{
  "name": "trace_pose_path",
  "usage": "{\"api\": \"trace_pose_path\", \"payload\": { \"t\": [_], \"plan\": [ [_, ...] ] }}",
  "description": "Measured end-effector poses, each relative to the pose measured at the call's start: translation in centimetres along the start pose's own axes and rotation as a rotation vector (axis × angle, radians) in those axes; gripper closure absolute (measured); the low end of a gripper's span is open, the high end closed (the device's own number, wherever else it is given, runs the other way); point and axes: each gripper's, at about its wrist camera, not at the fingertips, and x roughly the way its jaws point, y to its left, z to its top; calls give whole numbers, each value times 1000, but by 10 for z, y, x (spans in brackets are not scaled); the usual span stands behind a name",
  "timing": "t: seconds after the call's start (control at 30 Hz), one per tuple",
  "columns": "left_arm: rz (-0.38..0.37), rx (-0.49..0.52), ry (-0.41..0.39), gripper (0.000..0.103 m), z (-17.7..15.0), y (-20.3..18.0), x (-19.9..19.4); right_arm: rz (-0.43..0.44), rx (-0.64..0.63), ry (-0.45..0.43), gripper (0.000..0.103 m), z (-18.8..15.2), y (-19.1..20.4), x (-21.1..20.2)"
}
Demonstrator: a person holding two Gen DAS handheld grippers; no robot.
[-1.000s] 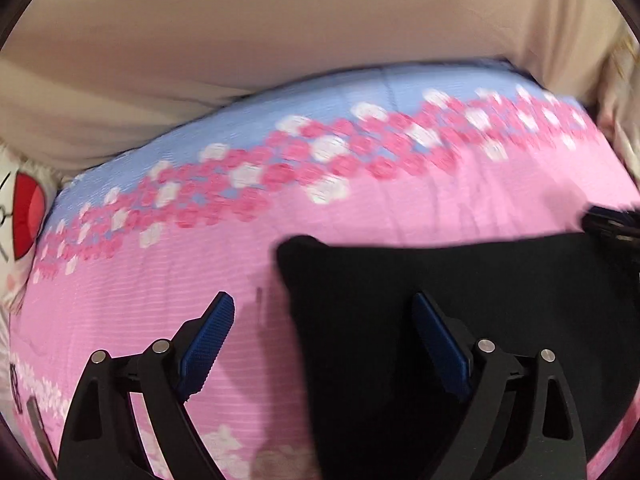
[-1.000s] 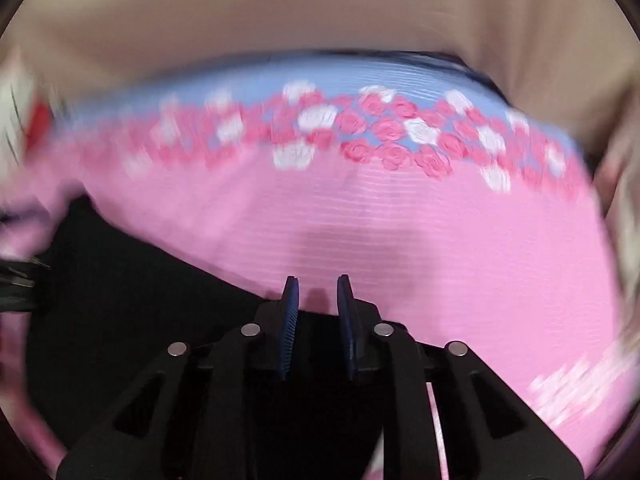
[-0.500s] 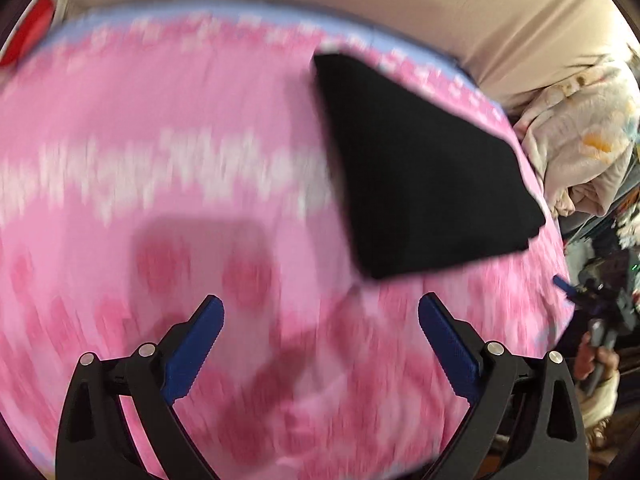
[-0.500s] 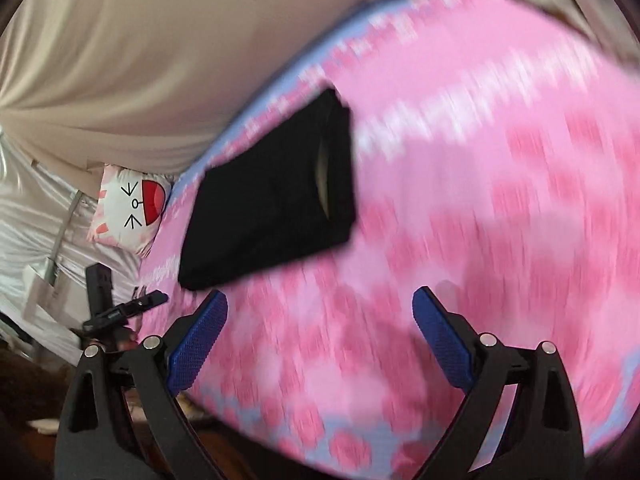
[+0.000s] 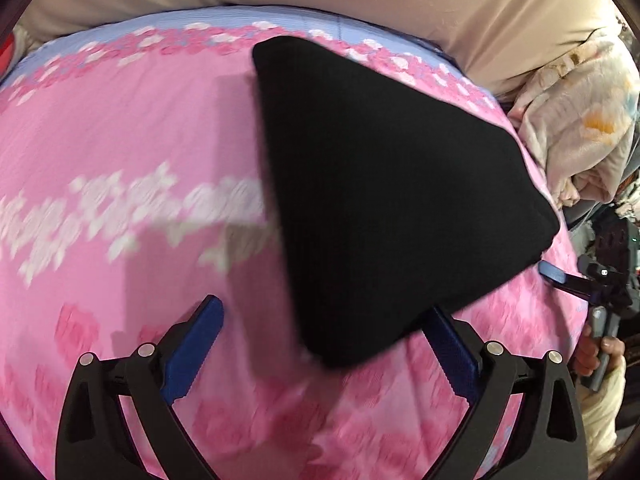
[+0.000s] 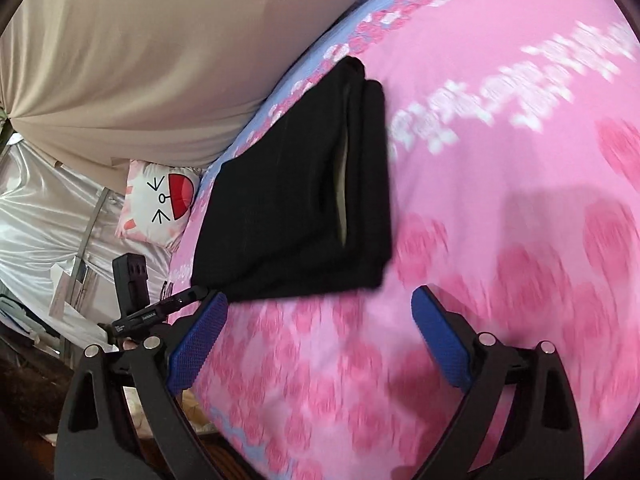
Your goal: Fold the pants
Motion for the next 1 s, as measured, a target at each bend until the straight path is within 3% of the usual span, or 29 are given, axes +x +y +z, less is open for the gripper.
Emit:
{"api": "trace_pose_path", "payload": {
  "t": [0.2, 0.43, 0.57, 0.67, 0.83, 1.0],
  "plan": [
    [-84, 4, 26, 7, 28, -6, 17, 38, -19, 15, 11, 35, 1, 23],
    [-287, -112, 74, 7, 46, 0, 26, 142, -23, 54, 7, 54, 4, 39],
    [-427, -205, 124, 7, 41, 23, 26, 195, -7, 58, 7, 54, 0, 34],
    [-488, -254, 140, 7, 37, 34, 29, 224, -7, 69, 7, 54, -1, 33],
    [-572, -281, 130, 7, 42, 39, 29, 293, 17, 86, 7, 58, -3, 35],
    [-693, -366, 109, 6, 27, 68, 20, 370, 66, 84, 9, 57, -17, 24]
  ]
}}
